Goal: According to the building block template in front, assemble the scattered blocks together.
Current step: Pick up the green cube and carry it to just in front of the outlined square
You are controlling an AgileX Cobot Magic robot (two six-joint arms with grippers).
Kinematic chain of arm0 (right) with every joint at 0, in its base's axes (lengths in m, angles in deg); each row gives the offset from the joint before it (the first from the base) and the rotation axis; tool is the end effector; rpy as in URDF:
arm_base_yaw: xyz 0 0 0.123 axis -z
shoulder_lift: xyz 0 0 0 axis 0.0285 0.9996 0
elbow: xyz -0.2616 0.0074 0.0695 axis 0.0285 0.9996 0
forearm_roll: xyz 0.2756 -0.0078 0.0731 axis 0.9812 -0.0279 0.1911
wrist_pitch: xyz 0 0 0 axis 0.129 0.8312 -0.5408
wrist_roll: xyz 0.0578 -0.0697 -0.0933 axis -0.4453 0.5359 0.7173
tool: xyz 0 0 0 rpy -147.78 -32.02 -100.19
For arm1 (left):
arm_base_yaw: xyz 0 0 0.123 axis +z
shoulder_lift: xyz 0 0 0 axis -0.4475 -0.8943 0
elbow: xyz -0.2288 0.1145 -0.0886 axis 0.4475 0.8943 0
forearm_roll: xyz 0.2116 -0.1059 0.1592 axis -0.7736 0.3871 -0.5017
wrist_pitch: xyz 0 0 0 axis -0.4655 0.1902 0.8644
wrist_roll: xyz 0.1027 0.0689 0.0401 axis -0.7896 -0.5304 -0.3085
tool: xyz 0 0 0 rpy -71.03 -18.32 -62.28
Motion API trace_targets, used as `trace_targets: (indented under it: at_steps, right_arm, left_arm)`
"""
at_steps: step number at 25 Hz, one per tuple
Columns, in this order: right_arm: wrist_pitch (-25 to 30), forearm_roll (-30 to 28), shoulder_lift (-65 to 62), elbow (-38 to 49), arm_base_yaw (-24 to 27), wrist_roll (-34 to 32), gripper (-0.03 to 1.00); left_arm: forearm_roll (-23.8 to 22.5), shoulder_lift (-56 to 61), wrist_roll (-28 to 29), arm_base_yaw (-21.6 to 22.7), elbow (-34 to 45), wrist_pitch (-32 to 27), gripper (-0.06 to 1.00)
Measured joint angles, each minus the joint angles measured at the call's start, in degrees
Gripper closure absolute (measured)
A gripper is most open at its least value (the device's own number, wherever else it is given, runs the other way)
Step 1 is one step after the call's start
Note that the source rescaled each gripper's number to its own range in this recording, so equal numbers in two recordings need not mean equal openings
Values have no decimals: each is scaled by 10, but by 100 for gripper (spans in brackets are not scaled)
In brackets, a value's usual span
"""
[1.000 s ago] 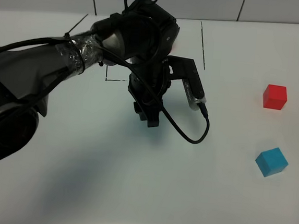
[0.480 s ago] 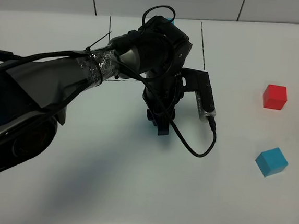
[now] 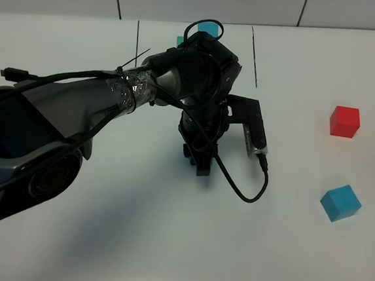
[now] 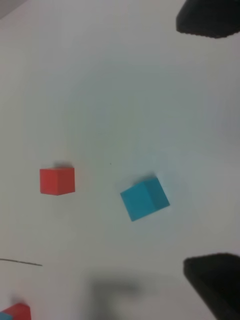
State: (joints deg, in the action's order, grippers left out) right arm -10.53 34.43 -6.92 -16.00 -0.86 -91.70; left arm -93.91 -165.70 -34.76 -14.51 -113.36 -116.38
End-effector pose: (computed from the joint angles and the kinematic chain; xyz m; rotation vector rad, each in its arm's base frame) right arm 0.0729 0.0010 0.2757 0.0676 2.0443 0.0456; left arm 0.3948 -0.3284 0.0536 2.0122 2.2386 0.1429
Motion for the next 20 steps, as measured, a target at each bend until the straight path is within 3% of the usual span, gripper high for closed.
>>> trace_targets:
  at_steps: [18, 20]
  right_arm:
    - [0, 0, 0, 0, 0, 0, 9]
    - [0, 0, 0, 0, 0, -1, 9]
  left_arm:
    - [0, 0, 1, 0, -1, -2, 92]
    - [0, 0, 1, 0, -1, -2, 87]
